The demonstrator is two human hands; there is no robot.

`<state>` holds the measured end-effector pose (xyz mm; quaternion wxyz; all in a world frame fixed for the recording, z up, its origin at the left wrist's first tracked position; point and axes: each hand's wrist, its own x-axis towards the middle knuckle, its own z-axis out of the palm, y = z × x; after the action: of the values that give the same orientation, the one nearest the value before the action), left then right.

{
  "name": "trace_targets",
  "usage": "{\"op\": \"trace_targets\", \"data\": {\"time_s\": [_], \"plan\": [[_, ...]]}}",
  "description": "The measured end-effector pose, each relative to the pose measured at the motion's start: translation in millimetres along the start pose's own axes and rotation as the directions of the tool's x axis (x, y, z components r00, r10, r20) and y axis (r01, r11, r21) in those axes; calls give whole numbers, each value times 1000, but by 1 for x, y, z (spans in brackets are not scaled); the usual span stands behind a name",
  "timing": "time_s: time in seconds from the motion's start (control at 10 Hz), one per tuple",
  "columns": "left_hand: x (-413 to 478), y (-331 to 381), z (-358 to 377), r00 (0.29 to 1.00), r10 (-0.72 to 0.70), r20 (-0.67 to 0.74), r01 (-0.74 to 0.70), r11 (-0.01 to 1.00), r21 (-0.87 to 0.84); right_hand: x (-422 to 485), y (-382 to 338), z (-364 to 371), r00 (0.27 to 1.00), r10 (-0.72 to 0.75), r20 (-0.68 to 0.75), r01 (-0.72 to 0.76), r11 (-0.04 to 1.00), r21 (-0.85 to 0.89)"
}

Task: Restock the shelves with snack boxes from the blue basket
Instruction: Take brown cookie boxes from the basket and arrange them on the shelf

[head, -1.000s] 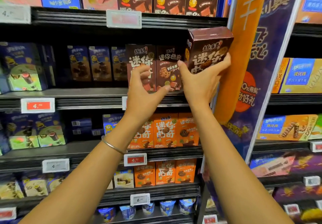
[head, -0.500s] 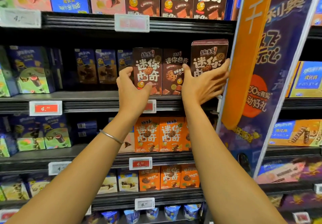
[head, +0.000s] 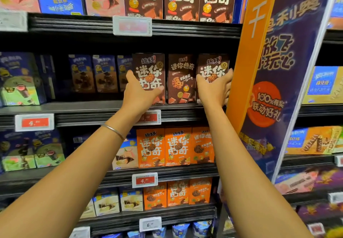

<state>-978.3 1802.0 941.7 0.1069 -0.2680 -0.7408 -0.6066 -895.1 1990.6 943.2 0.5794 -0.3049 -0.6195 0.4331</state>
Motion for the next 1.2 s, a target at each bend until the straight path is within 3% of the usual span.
{"op": "trace_targets", "data": {"time_s": [0.1, 0.2, 0.3, 0.5, 0.9, 1.2], "plan": [[-1, 6, 5, 998, -15, -60, 19, 998, 64, 7, 5, -5, 995, 30, 94, -32, 999, 14], [-2, 14, 18, 992, -43, -116, 66, 976, 206, 4, -6, -15, 999, 46, 17, -45, 998, -41], [-2, 17, 32, 984, -37, -177, 89, 952, 292, 9, -8, -16, 1000, 2, 27, 2, 986, -164], [1, 17, 49, 969, 21, -246, 89, 899, 428, 19, -4, -16, 989, 64, 134, -50, 994, -100], [13, -1, 50, 962, 21, -271, 86, 922, 377, 40, 11, -12, 989, -5, 147, 20, 995, -100], [10, -4, 50, 955, 15, -296, 111, 907, 406, 41, 17, -7, 971, 91, 221, -87, 996, -27]]}}
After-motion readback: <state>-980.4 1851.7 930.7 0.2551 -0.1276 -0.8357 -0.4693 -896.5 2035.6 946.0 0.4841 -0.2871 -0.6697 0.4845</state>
